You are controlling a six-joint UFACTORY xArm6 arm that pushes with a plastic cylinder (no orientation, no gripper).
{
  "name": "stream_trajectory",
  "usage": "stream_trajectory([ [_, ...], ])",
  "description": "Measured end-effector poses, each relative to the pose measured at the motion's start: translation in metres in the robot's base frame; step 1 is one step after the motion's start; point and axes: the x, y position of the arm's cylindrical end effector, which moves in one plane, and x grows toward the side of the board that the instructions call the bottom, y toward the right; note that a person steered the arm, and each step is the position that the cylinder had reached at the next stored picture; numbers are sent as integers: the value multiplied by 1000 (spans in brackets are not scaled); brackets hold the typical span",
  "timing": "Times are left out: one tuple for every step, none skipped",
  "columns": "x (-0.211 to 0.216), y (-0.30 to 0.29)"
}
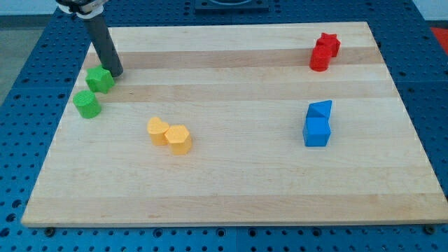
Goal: Push green star a bit right and down
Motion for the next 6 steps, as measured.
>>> stream_trajectory([
  [-5,-2],
  [-18,-12],
  [-20,-45],
  [-20,-63],
  [-17,-55],
  [-9,-44],
])
